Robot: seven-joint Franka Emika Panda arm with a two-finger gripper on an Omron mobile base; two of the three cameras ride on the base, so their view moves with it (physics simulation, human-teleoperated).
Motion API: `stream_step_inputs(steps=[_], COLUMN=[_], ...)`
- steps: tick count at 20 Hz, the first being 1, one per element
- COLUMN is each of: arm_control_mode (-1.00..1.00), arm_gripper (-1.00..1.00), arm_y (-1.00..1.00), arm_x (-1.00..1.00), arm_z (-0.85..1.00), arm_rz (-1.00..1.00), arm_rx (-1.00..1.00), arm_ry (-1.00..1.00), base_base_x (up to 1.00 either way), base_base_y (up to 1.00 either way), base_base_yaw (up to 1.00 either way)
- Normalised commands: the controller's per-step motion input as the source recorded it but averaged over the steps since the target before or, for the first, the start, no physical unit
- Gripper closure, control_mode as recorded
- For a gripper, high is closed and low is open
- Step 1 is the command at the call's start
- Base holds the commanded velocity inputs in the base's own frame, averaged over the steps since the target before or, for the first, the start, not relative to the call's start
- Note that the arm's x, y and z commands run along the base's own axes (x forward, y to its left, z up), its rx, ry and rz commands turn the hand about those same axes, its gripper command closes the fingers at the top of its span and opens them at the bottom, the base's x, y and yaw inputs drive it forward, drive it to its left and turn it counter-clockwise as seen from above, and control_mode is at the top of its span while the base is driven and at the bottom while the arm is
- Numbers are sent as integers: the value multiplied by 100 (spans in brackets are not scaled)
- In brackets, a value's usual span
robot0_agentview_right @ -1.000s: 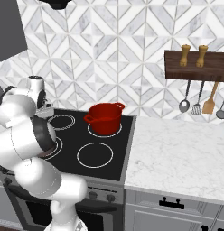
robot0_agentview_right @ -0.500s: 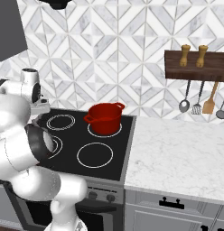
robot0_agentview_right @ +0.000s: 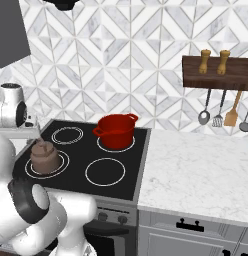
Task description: Pick the kettle from the counter and place it on a stove burner. Then turn the burner on.
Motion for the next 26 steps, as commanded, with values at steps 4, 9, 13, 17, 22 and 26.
stream_step_inputs(steps=[4,9,13,17,22,26], arm_control_mode=[-100,-100,-100,-100,-100,-100], arm_gripper=[-100,-100,-100,-100,-100,-100], arm_y=[39,42,32,27,22,14], arm_x=[-69,-45,-13,-1,-5,-20], arm_z=[-4,-40,-46,-36,-38,-51], arm_rz=[-43,-41,-41,-39,-42,-43], arm_rx=[0,0,-1,0,0,0], arm_ry=[0,-2,-7,-10,-12,-7], base_base_x=[0,0,0,0,0,0], base_base_y=[0,0,0,0,0,0], base_base_yaw=[0,0,0,0,0,0])
